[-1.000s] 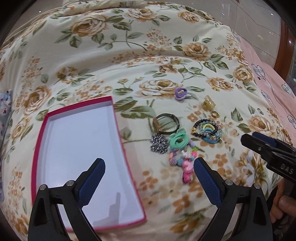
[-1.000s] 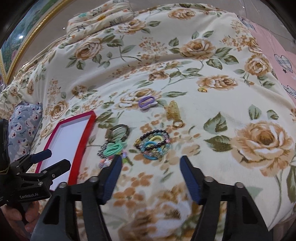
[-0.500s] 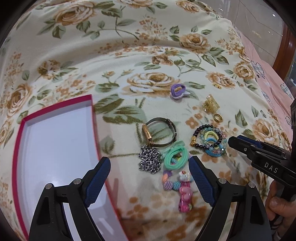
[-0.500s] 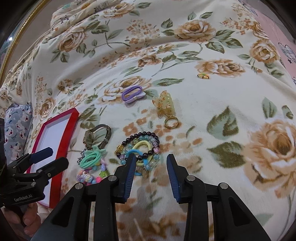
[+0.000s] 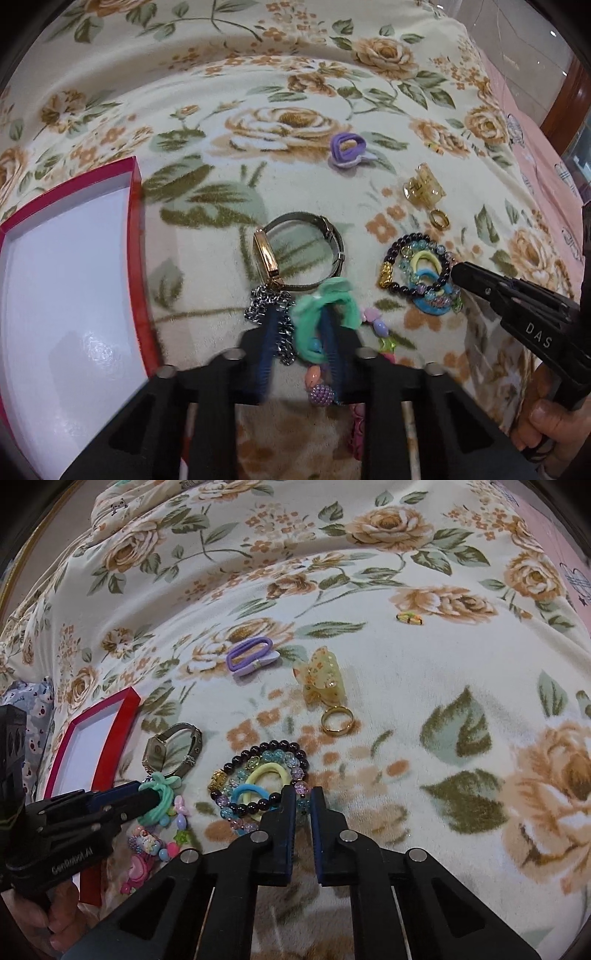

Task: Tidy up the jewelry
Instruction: 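Grasp the green hair tie with the left tool while the right tool grasps the beaded bracelet, then carry the green tie and bracelet into the red-rimmed box and open both tools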

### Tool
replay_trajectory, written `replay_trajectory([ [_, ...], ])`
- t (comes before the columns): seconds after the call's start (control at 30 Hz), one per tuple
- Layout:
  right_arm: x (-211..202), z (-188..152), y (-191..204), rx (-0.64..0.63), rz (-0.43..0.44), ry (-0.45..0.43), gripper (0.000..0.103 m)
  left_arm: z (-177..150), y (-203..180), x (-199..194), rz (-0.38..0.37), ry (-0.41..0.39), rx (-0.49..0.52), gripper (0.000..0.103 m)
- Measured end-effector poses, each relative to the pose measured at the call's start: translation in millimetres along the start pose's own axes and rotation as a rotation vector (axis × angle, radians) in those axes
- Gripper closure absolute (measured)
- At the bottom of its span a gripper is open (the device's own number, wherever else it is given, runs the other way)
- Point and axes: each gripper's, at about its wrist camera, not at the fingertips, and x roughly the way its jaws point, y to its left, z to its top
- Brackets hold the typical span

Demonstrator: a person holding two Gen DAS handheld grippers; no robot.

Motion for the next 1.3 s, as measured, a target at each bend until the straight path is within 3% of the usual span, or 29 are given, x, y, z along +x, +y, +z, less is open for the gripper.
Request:
replay_trajectory([
  [0.17,-16.4,4.5,12.5,-0.027,0.02,-0.039,0.096,-4.7,-0.3,-16.6,-0.012,-0.034,0.005,0.096],
  [0.6,-56.9,15.9,60.2,-0.098,0.091,-0.122,0.096,-31.4,39.6,-100.0,-0.004,-0.136,-0.088,0.096],
  [0.97,-54.1,16.4,118.6,-0.165,0.187,-0.107,0.096,-60.9,94.4,-148.2,0.071,-0.181,-0.193,0.096],
  [1.3,-32.1,14.1,187.4,-0.247,0.309,-0.062,0.096,-75.7,138.4,-161.0,0.141,-0.181,-0.281,0.096],
])
